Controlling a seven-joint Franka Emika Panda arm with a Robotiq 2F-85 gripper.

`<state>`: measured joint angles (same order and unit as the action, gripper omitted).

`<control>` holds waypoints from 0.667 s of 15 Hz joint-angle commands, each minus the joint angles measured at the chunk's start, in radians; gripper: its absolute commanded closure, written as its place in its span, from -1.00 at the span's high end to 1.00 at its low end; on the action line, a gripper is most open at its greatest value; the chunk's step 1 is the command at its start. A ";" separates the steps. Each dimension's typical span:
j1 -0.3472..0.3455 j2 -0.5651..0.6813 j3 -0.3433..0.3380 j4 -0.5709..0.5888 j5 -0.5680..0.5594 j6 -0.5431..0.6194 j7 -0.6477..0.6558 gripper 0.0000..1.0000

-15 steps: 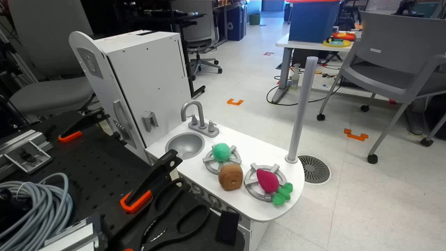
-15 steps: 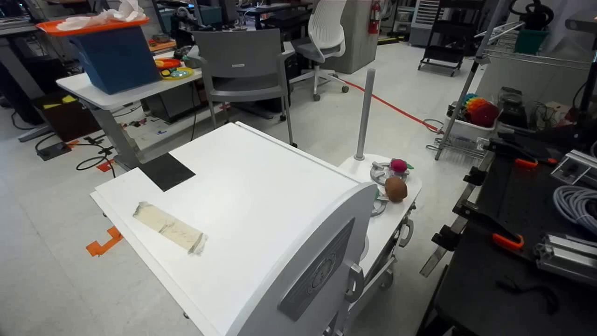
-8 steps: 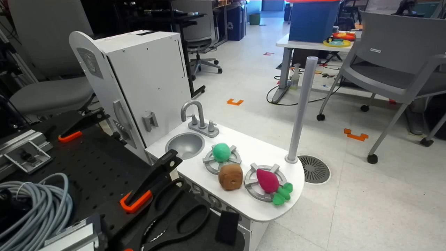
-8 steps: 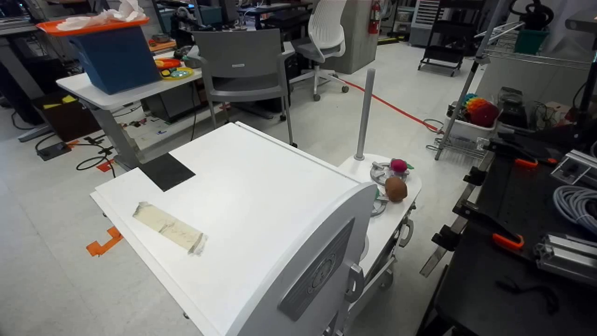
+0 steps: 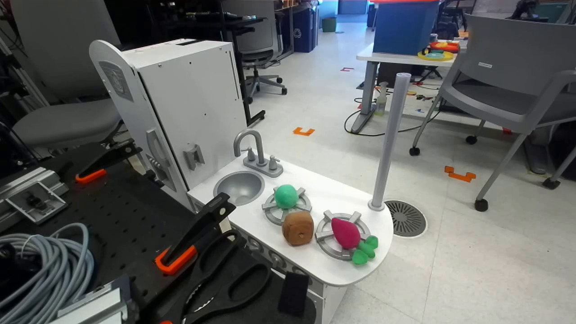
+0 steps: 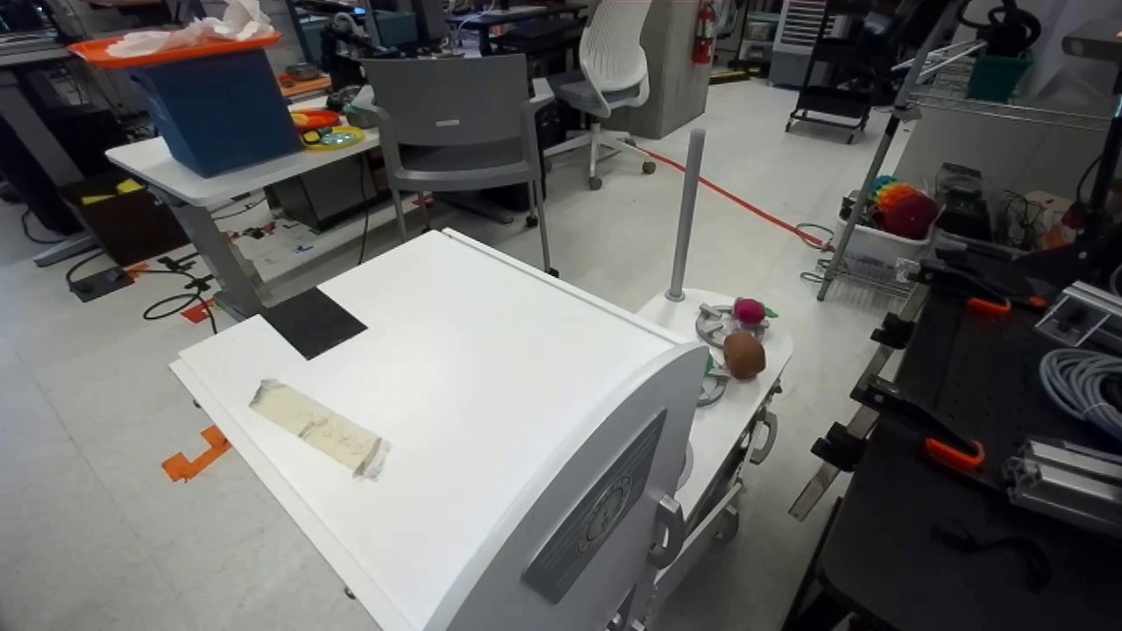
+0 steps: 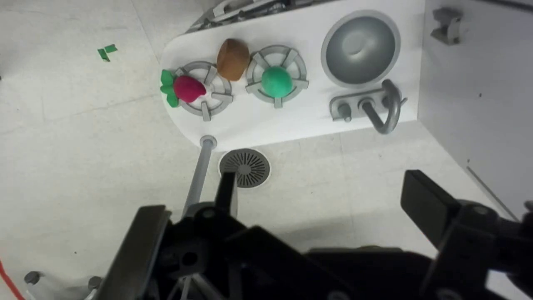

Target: Put the green sponge in the sink

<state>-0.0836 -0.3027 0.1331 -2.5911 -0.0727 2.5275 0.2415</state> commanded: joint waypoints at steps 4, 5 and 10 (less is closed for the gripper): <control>-0.019 0.461 -0.101 0.156 -0.058 0.425 0.023 1.00; -0.002 0.529 -0.120 0.183 -0.036 0.462 0.010 1.00; 0.068 0.839 -0.167 0.315 0.025 0.536 -0.018 1.00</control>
<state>-0.0823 0.3685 0.0093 -2.3815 -0.0864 3.0235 0.2418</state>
